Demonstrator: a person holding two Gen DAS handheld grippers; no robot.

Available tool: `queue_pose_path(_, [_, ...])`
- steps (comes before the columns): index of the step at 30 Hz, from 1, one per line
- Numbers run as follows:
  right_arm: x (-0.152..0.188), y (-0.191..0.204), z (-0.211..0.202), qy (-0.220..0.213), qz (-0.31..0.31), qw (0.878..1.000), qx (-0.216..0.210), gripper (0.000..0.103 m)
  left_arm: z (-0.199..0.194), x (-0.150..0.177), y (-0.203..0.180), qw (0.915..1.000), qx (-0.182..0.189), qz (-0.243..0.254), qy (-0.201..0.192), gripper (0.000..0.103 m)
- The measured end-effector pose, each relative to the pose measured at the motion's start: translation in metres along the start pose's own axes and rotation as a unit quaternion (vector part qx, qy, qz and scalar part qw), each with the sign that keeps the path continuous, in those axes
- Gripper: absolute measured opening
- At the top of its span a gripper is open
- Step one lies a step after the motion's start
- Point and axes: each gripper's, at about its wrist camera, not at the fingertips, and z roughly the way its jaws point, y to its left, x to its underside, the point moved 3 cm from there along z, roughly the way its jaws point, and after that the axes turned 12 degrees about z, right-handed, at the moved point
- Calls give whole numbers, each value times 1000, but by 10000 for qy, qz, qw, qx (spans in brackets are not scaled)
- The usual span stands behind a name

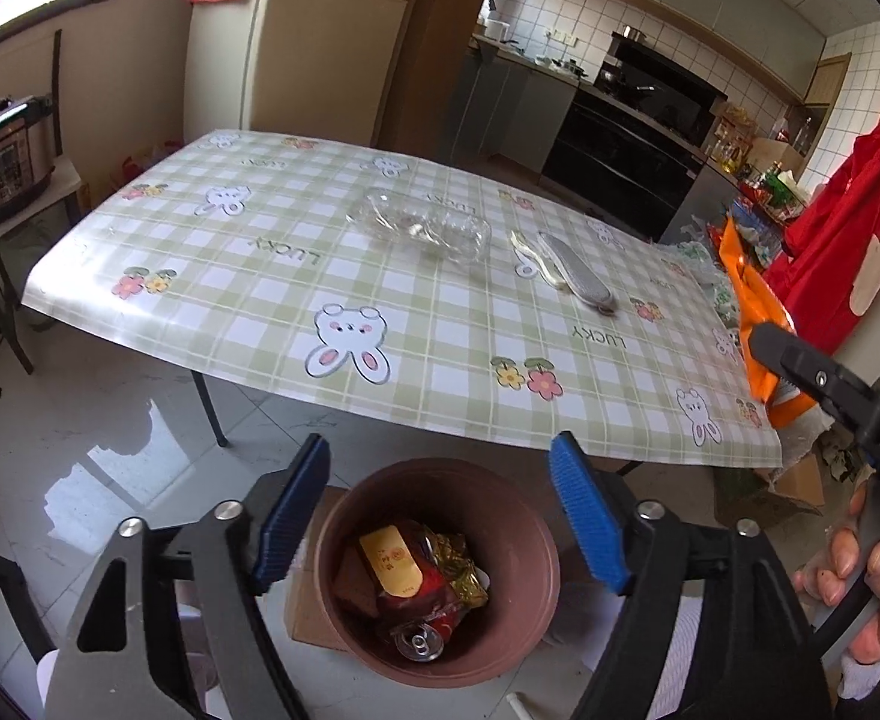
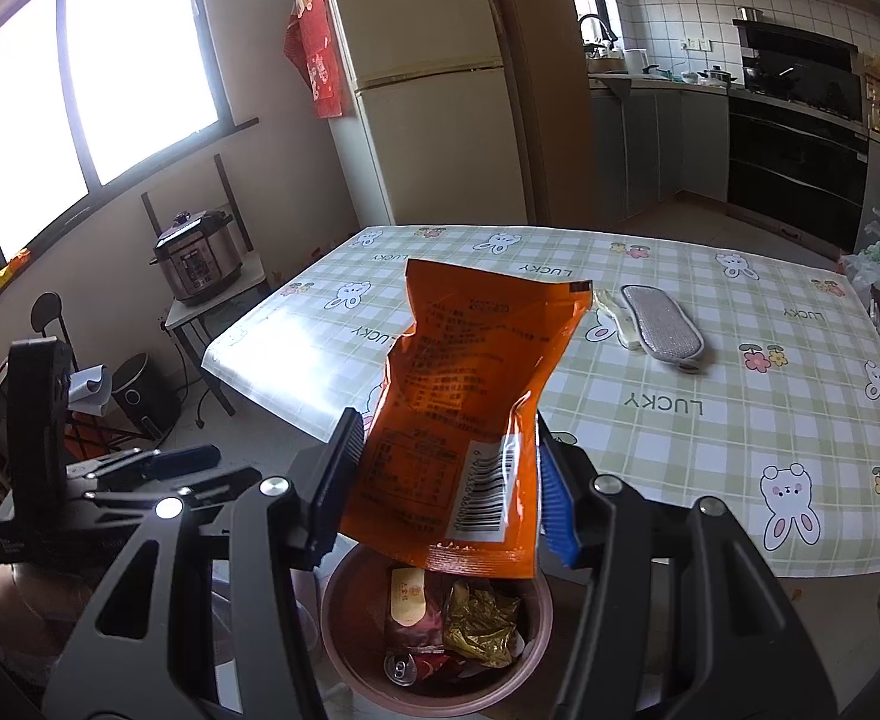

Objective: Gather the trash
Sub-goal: 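Lower the orange packet into the bucket and open the right tool, then move both tools forward to the clear plastic tray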

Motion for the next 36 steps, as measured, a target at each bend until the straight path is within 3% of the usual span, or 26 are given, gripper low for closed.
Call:
queue_pose_path(2, [2,2,1,51,-57,10000,4,54,-13,-5,9,9995,-183,-23,-242,92])
queue_pose_path(9, [12,9,6,222,-203,9995,-28,56,-51,-16,38,9923,-926,21,-822,97])
queue_pose_path(19, [21,20,15,422,-301,9986,-93,56,-55,-10,55,9912,-987,-194,-855,97])
queue_pose_path(27, [17,16,11,240,-228,9994,116,93,-53,-8,55,9913,-993,-153,-851,97])
queue_pose_path(36, [17,7,12,224,-140,9990,360,97,-51,-5,54,9910,-1052,-102,-816,97])
